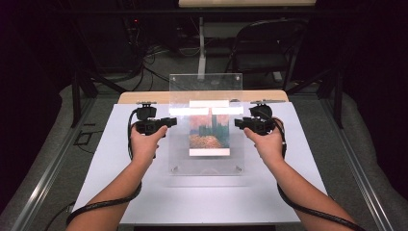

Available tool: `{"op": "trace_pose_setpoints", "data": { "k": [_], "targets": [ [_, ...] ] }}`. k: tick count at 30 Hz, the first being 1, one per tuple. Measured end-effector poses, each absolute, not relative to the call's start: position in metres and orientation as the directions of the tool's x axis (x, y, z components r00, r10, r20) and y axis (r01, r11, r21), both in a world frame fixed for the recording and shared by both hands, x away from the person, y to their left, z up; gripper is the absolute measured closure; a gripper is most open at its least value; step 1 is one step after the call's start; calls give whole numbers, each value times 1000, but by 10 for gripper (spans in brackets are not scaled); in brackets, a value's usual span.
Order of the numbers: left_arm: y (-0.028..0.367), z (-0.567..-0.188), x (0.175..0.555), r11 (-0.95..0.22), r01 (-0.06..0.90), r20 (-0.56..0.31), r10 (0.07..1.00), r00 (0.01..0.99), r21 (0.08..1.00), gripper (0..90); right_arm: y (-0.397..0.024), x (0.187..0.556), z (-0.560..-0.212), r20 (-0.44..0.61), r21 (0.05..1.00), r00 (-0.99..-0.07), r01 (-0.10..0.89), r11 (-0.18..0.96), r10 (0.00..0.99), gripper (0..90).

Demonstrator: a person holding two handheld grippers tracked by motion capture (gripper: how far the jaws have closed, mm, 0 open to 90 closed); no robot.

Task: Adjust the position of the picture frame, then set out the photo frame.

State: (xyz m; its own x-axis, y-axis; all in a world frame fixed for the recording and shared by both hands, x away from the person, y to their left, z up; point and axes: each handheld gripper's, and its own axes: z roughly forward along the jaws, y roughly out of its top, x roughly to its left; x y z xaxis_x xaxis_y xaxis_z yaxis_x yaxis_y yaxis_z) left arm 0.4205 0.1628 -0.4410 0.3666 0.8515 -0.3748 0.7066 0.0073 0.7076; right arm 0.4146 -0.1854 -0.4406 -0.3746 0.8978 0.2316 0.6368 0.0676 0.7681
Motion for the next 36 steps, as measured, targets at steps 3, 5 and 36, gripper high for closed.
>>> {"op": "trace_pose_setpoints", "data": {
  "k": [3, 5, 36],
  "targets": [
    [163, -439, 416, 5, 701, -369, 853, 369, 713, 661, -186, 410, -439, 222, 776, -381, 626, 73, 898, 619],
    [163, -438, 413, 5, 695, -368, 852, 374, 719, 664, -186, 407, -438, 220, 779, -381, 623, 73, 898, 626],
    [171, -431, 380, -1, 653, -359, 835, 418, 758, 715, -191, 374, -427, 214, 810, -417, 581, 78, 883, 674]
  ]
}}
